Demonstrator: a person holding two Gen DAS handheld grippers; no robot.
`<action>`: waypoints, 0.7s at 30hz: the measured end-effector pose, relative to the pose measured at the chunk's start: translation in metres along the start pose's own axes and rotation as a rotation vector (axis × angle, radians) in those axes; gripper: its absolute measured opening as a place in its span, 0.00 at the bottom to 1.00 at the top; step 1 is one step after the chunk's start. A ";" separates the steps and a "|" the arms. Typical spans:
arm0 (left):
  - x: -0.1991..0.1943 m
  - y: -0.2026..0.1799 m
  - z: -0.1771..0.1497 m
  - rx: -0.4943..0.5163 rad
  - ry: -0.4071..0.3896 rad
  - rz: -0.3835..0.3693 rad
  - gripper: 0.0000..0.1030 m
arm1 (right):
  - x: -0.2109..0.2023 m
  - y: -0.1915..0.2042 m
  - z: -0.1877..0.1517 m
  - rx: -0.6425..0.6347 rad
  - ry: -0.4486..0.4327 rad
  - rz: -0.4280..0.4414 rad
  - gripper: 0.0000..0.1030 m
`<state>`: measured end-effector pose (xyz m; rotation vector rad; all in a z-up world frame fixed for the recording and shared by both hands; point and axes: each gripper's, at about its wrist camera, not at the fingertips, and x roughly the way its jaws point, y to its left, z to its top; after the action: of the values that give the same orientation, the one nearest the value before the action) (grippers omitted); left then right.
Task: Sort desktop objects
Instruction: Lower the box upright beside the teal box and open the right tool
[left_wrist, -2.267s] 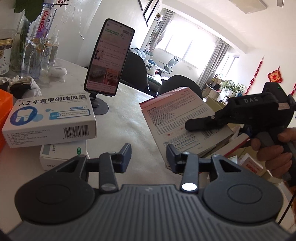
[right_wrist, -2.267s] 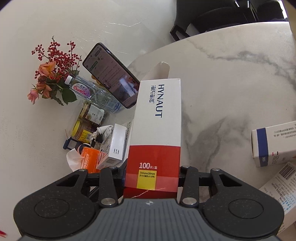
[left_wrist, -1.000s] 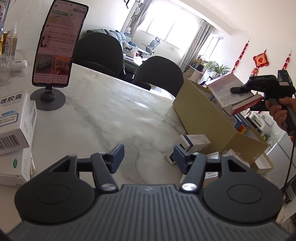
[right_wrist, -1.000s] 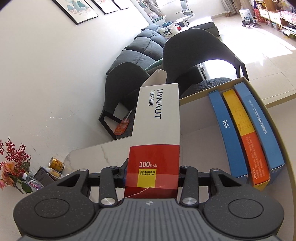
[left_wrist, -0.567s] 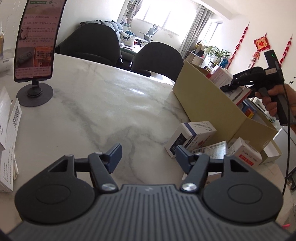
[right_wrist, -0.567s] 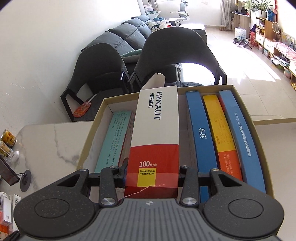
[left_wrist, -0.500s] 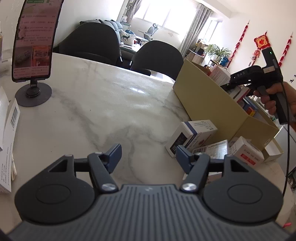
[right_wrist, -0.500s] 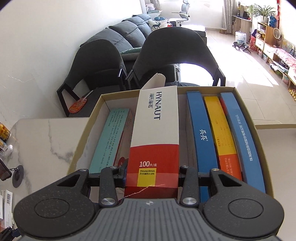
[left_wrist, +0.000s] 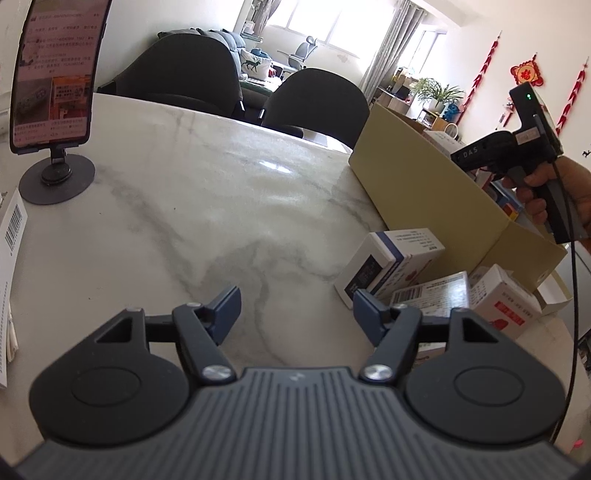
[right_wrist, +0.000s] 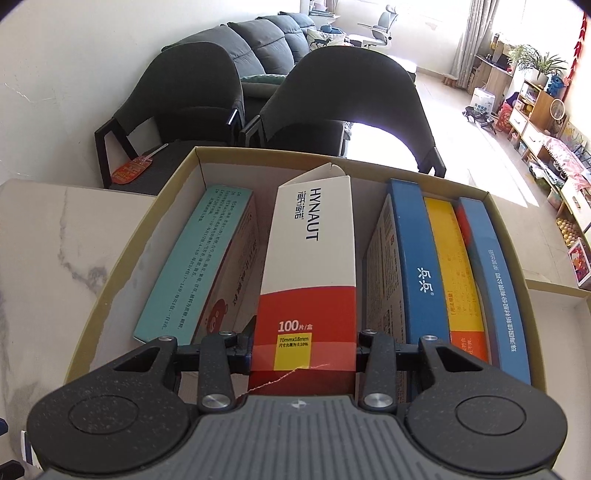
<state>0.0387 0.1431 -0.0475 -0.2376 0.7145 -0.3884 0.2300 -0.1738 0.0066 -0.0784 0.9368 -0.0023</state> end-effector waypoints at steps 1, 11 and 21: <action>0.001 0.000 0.000 0.000 0.001 -0.001 0.66 | 0.001 0.001 0.000 -0.009 0.000 -0.009 0.41; 0.003 -0.007 -0.005 0.048 0.001 0.029 0.71 | 0.010 0.007 -0.003 -0.078 0.001 -0.112 0.43; 0.001 -0.008 -0.010 0.067 0.002 0.055 0.75 | 0.012 0.009 -0.003 -0.101 -0.005 -0.177 0.49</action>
<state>0.0303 0.1345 -0.0527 -0.1539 0.7071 -0.3595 0.2345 -0.1650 -0.0052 -0.2543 0.9228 -0.1183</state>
